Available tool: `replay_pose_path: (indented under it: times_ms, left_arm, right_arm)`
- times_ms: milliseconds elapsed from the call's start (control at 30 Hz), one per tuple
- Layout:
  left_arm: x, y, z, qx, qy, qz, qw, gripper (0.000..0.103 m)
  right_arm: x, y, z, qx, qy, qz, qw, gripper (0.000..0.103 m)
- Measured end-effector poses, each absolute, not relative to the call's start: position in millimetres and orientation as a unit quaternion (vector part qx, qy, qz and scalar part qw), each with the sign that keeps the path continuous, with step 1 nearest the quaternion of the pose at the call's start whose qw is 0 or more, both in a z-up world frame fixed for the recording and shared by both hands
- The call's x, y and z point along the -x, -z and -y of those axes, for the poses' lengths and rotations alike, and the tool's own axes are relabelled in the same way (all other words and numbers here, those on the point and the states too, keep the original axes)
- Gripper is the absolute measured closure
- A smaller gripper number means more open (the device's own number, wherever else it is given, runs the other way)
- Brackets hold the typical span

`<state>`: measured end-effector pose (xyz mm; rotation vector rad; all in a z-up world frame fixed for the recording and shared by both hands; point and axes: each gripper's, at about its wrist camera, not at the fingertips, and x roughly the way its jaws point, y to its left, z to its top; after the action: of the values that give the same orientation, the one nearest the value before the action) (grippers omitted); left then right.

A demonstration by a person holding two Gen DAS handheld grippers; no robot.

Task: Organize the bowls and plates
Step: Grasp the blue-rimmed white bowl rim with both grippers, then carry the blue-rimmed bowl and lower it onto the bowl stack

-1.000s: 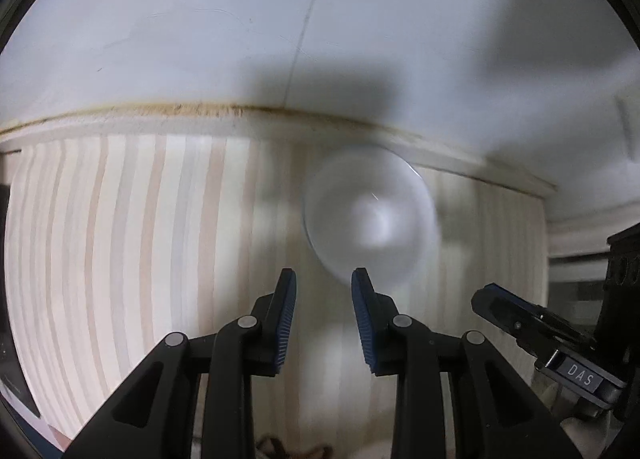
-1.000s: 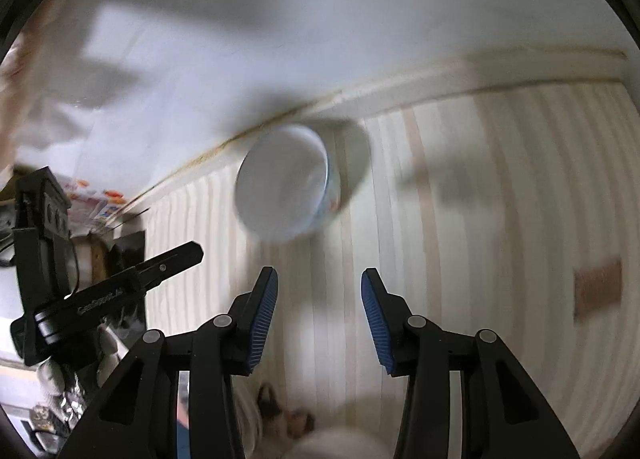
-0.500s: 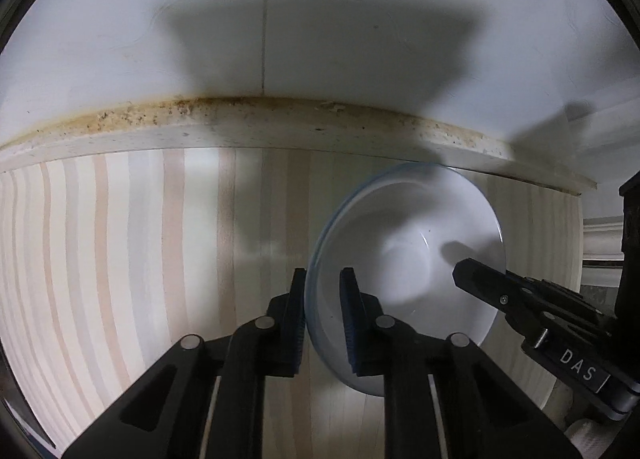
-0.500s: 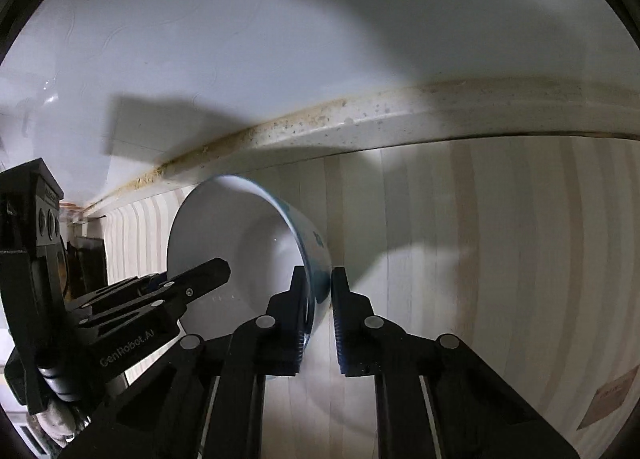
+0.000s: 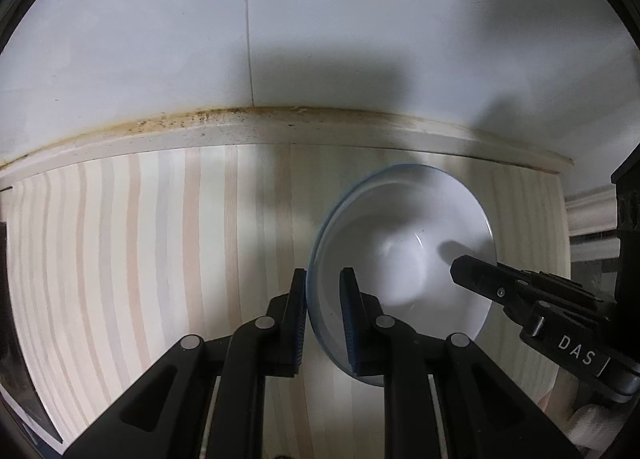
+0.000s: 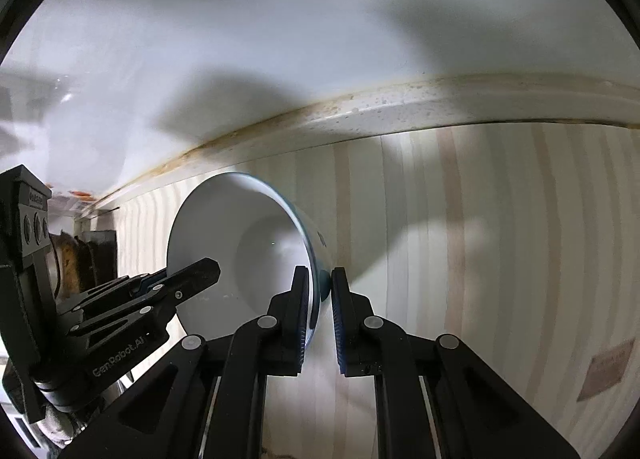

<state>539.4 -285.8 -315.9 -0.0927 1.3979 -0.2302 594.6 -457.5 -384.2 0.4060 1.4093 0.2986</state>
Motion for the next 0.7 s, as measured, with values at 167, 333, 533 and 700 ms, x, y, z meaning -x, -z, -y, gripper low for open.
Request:
replay_pose_path:
  times_ms: [167,333,533,700]
  left_arm:
    - [-498,281,289,0.036,0.121,-0.625,0.771,0.089]
    - [-460,253,298,0.017,0.136,-0.616,0.776,0.089]
    - [-395,243,296,0.003,0.156,-0.622,0.767,0.089]
    - [-357,245,302,-0.009,0.173,-0.63,0.757,0.089]
  right_arm:
    - [-555,346,460,-0.178,-0.141,-0.625,0.746,0.09]
    - [-504,310,461,-0.176,-0.14,-0.613,0.758,0.09]
    - [-432,281,472,-0.181,-0.131,-0.606,0.763,0.09]
    - [-375,278,479,-0.187,-0.122,-0.612,0.759,0.09]
